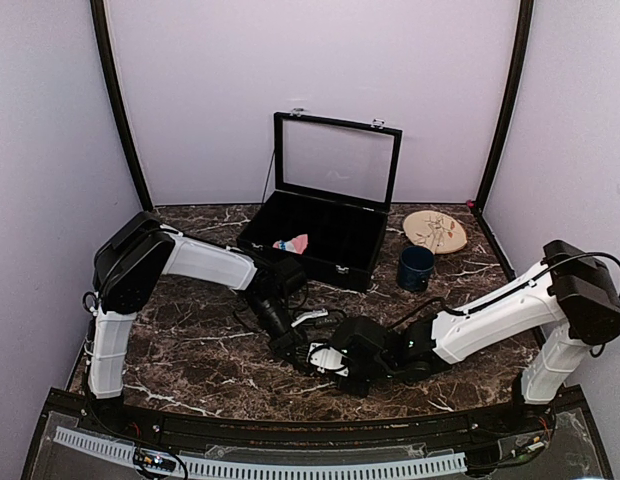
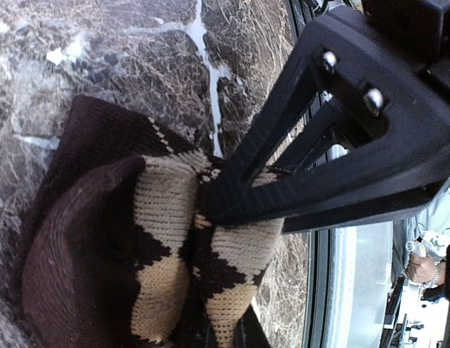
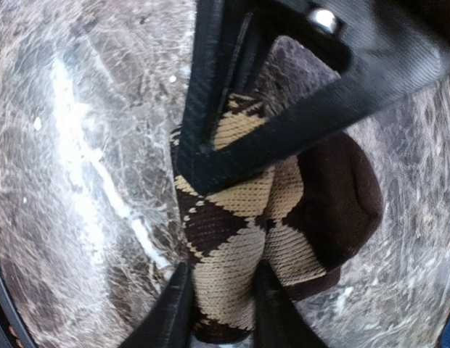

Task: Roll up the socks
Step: Roll the sock at the center of the board.

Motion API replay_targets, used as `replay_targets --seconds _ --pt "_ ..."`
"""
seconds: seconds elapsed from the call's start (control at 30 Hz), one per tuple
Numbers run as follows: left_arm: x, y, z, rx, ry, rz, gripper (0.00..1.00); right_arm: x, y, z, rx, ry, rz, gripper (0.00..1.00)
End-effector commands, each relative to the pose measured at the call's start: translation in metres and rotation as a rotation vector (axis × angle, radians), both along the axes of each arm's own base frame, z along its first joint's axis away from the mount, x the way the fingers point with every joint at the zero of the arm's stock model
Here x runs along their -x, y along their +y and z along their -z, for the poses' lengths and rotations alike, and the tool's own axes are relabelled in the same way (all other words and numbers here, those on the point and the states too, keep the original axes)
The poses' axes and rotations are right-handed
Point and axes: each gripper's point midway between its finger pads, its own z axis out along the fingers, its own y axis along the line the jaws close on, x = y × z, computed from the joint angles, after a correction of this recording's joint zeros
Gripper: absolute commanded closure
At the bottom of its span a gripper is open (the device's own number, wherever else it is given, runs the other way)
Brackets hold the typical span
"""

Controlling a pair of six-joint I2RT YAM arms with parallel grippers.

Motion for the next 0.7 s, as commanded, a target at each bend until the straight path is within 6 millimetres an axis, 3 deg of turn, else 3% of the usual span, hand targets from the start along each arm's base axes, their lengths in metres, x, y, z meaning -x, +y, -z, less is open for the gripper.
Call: replay_targets --seconds 0.0,0.33,0.6,0.67 --pt "0.006 0.018 0.023 -0.117 0.018 0.008 1.0 0.004 0.009 -0.003 -0.011 0.01 -0.021 0.81" --pt "0.001 0.02 0.026 -0.14 -0.003 -0.005 0.99 0.007 0.008 0.008 0.022 0.048 -0.018 1.0" --pt "-0.007 0.024 0.019 -0.134 -0.032 -0.04 0.68 0.001 0.002 0.019 0.017 0.144 0.032 1.0" --pt "-0.007 0.025 0.017 -0.134 -0.037 -0.042 0.65 -0.001 0.002 0.019 0.007 0.161 0.042 1.0"
